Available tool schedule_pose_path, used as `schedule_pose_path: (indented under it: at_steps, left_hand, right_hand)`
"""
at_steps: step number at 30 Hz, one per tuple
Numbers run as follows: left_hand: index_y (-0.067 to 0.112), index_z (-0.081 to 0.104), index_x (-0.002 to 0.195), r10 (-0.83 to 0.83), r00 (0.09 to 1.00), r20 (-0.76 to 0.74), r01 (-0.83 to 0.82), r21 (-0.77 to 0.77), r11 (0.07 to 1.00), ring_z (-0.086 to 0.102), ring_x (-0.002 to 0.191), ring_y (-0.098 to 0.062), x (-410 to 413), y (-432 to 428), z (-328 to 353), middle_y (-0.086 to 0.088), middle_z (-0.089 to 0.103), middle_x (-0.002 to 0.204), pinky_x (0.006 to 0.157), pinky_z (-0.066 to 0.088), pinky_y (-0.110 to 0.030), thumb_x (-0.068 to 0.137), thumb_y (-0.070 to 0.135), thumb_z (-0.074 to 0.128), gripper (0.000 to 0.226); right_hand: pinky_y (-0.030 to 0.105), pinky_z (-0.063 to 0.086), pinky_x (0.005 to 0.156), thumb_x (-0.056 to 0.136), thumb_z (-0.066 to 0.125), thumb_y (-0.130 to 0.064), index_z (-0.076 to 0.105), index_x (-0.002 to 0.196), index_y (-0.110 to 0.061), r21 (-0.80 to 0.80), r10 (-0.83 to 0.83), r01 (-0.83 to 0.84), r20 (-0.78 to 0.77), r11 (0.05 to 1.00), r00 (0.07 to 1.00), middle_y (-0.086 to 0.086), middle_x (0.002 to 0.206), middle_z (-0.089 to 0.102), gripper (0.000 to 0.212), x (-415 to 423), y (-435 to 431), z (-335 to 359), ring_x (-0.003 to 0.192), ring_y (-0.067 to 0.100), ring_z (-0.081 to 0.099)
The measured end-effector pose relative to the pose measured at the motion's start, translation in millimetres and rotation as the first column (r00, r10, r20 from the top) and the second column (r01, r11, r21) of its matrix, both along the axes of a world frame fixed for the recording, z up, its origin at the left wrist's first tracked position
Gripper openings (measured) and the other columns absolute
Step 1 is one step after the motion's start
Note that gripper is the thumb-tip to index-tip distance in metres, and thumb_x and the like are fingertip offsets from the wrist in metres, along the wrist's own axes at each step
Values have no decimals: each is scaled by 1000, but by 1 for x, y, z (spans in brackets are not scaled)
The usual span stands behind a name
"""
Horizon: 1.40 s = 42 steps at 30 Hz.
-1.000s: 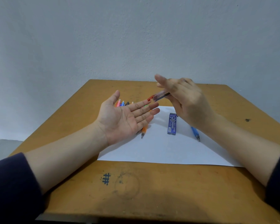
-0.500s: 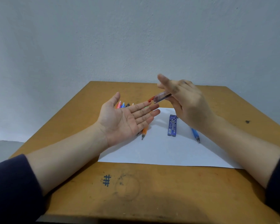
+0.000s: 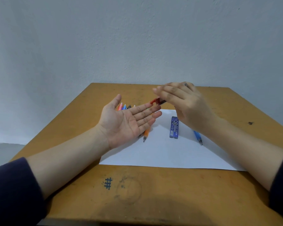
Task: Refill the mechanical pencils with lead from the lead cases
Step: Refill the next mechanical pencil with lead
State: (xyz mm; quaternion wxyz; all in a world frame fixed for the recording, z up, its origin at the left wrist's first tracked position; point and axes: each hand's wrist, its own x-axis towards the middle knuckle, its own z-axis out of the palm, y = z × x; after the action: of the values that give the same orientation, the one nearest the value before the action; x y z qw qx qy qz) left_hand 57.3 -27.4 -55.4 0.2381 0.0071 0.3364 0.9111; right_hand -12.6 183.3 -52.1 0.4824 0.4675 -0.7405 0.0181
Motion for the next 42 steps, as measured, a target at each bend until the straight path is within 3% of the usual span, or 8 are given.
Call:
schedule_pose_path:
  at_steps: [3, 6, 14, 20, 23, 30, 42]
  left_hand:
    - [-5, 46, 135, 3, 1000, 4, -3, 2, 1000, 53, 124, -36, 0, 0, 1, -23, 56, 132, 106, 39, -37, 92, 65, 24, 85]
    - [-5, 46, 134, 4, 1000, 12, -4, 10, 1000, 53, 124, -37, 1, 0, 2, -23, 56, 131, 107, 38, -37, 92, 65, 24, 85]
    - [-5, 51, 130, 26, 999, 24, -26, -18, 1000, 59, 117, -35, 3, 2, 4, -23, 60, 126, 98, 45, -37, 95, 58, 29, 75]
    - [-1, 60, 119, 114, 993, 24, -110, -146, 983, 69, 97, -25, 4, 6, 6, -14, 69, 111, 88, 54, -29, 93, 17, 49, 34]
    - [0, 64, 108, 146, 989, -1, -143, -199, 970, 70, 86, -19, 2, 9, 4, -12, 72, 101, 82, 55, -26, 83, 4, 59, 26]
    - [1, 65, 97, 144, 989, -34, -148, -220, 964, 64, 72, -13, 0, 8, -1, -11, 68, 84, 71, 55, -21, 71, 3, 68, 27]
    - [1, 63, 87, 196, 978, -72, -208, -282, 937, 55, 65, -11, 6, 13, 6, -9, 57, 75, 74, 48, -22, 62, 5, 67, 26]
  right_hand:
    - [38, 47, 74, 83, 54, 16, 41, 138, -11, -52, 23, -21, 27, 998, 999, 4, 112, 66, 63, 1, -1, 2, 102, 24, 63]
    - [39, 44, 77, 85, 48, 15, 61, 126, -13, 24, -18, 19, -24, 1000, 1000, 4, 117, 66, 51, 0, 3, 2, 104, 25, 63]
    - [37, 45, 76, 86, 49, 13, 61, 126, -13, 44, -51, 51, -3, 998, 999, 2, 118, 66, 49, 1, 3, 2, 105, 24, 63]
    - [38, 48, 73, 89, 49, 10, 63, 124, -12, 23, -28, 28, 11, 999, 1000, 2, 116, 67, 44, 5, 0, 2, 103, 24, 64]
    - [36, 47, 73, 86, 51, 12, 63, 123, -13, 25, -24, 23, 10, 999, 1000, 2, 115, 67, 46, 7, -3, 1, 103, 23, 64]
    - [39, 49, 71, 87, 49, 12, 63, 123, -12, 19, 7, -8, 7, 1000, 1000, 3, 114, 68, 45, 16, -11, 1, 102, 24, 65]
    - [34, 47, 70, 88, 51, 8, 63, 123, -13, -33, -39, 37, -55, 999, 998, 5, 111, 69, 43, 24, -20, 0, 96, 25, 66]
